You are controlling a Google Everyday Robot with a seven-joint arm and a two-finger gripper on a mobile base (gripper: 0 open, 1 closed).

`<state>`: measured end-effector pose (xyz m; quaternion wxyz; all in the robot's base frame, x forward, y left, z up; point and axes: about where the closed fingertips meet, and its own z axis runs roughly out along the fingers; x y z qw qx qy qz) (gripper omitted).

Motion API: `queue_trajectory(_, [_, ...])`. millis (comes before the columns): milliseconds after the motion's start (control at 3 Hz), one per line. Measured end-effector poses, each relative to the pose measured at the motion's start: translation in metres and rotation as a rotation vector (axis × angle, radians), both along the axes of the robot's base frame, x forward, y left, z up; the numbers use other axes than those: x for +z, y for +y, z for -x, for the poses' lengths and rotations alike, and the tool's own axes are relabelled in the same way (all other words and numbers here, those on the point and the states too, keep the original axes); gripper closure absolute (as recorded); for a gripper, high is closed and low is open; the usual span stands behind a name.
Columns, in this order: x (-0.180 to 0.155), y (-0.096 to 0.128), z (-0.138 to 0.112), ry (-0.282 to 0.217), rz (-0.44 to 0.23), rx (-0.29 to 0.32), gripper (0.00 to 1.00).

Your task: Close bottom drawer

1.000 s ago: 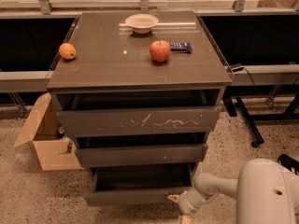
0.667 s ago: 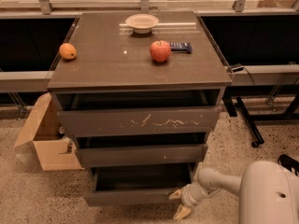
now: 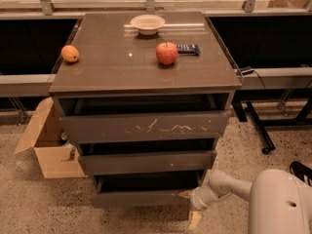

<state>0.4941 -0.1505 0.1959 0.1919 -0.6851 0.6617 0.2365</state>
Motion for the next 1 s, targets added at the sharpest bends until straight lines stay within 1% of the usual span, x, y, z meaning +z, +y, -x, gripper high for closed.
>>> queue_trajectory(333, [-0.002, -0.009, -0.019, -0.018, 0.002, -0.031, 0.0])
queue_trajectory(667, [0.0, -0.019, -0.042, -0.042, -0.001, -0.061, 0.0])
queue_trajectory(1000, [0.006, -0.026, -0.048, -0.058, -0.024, -0.076, 0.0])
